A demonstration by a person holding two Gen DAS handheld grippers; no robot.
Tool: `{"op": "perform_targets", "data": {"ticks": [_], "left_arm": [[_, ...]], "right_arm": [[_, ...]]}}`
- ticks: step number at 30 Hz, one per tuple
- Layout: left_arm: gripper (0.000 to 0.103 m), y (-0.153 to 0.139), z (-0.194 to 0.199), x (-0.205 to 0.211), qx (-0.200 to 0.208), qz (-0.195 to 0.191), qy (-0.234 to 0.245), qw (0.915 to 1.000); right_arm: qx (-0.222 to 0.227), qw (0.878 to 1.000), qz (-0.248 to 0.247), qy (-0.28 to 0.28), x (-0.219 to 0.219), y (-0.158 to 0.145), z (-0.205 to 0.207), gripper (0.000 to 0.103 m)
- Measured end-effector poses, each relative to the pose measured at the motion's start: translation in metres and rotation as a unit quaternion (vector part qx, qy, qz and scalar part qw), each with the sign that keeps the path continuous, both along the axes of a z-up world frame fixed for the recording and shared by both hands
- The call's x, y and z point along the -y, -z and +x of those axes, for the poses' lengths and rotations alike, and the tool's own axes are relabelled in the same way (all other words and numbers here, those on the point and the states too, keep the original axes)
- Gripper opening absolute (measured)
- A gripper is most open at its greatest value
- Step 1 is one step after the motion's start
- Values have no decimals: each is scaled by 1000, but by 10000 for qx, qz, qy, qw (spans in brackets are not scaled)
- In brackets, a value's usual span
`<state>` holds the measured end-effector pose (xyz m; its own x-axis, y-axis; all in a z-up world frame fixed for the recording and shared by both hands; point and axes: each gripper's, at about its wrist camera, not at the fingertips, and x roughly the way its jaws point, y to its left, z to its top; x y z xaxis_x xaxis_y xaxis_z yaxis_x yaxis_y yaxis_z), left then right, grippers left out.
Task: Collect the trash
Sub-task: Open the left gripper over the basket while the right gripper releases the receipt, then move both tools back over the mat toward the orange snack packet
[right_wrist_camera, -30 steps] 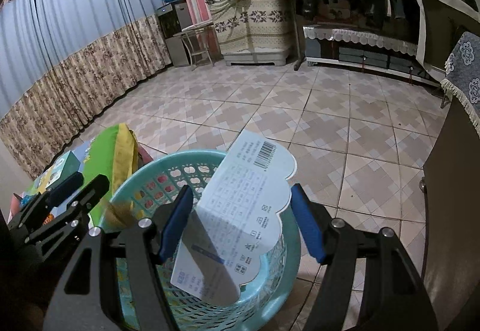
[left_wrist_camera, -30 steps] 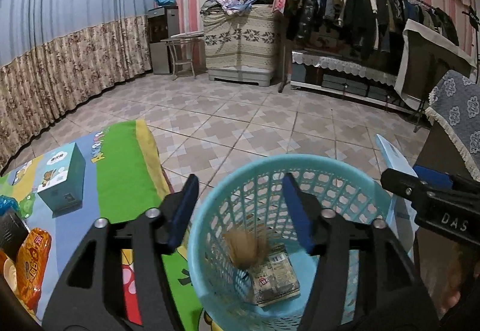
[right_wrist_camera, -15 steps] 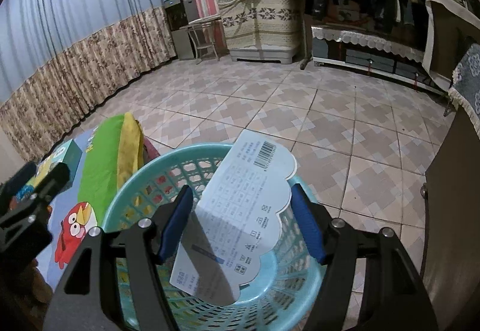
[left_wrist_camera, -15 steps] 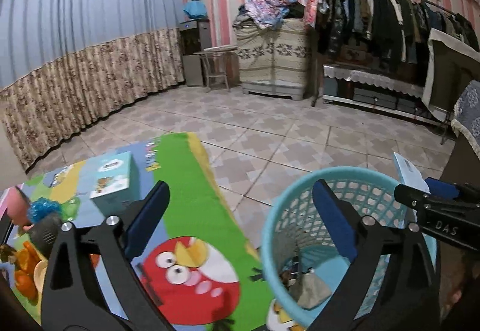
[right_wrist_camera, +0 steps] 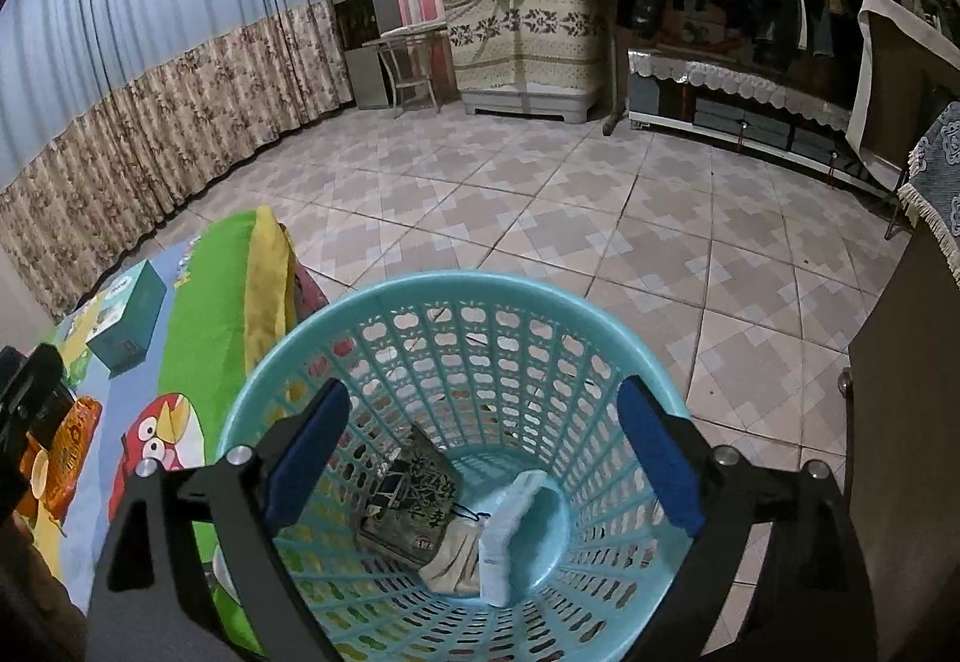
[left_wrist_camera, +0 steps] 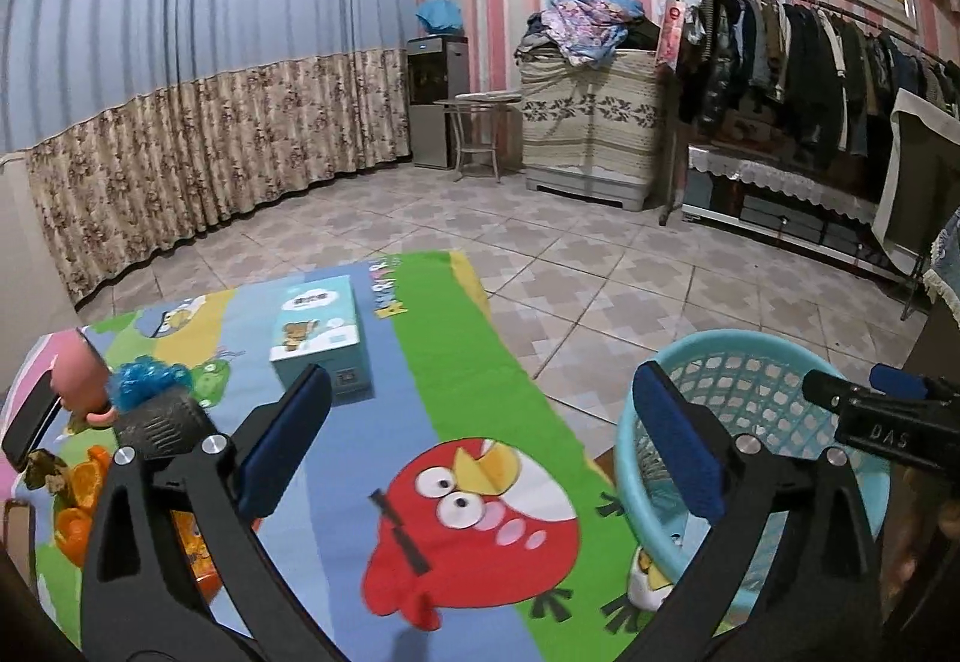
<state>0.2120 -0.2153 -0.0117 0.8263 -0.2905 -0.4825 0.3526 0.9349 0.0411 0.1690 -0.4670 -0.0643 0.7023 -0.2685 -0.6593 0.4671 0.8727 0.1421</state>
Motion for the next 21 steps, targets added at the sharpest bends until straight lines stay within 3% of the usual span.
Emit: {"op": "perform_targets", "data": {"ticks": [21], "left_arm": [[97,-6,-10,-111,107,-67,-689,9975]], "right_arm": [[230,9974,-296,-616,-90,-29,15,89]]}}
